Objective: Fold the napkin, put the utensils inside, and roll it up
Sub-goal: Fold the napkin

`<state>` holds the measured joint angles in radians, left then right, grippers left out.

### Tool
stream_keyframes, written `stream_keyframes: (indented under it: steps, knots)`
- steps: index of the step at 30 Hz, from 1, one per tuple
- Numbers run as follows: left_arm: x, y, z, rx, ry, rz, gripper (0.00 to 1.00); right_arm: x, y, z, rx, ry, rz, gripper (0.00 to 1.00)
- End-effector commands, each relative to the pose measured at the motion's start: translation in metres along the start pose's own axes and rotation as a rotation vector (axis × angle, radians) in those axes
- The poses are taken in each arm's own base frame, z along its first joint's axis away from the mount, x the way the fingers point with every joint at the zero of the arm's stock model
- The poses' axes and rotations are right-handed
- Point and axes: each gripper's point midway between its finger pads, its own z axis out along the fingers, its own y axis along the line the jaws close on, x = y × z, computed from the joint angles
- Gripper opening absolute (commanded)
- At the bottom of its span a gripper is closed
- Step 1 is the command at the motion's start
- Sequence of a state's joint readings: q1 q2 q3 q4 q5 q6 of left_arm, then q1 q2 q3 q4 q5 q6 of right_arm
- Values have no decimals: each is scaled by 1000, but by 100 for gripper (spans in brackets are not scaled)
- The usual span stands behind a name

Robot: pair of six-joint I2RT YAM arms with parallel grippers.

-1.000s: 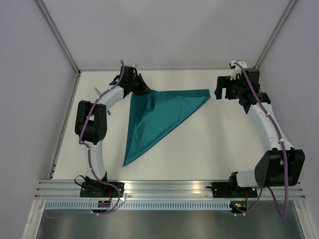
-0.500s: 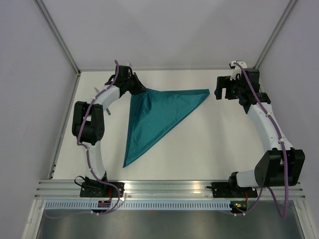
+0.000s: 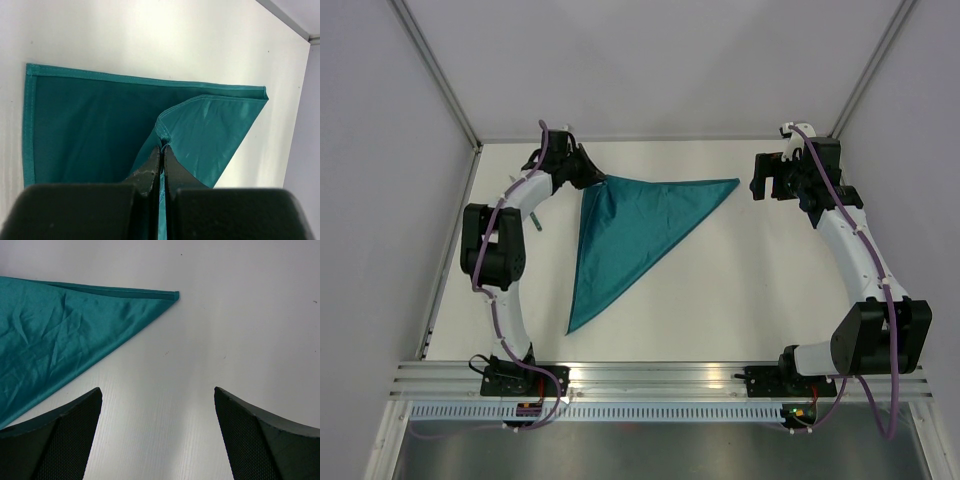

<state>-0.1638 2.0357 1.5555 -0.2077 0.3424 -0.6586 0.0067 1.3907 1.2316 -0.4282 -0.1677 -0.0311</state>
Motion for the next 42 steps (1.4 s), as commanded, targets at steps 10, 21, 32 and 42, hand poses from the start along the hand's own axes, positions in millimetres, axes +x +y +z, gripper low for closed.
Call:
stream_keyframes:
  steps: [10,21,32,42]
  knots:
    - [-18,-6,-3,38,-18,-66,2,-10,0,-2,0,-9,-2,98]
    - [-21,4,3,32,-15,-73,2,-7,1,0,-3,2,-3,98]
    - [-22,14,12,15,-12,-61,2,-5,1,2,-9,9,-7,98]
    - [-53,40,9,-48,-96,-28,53,-4,2,2,-21,16,-13,98]
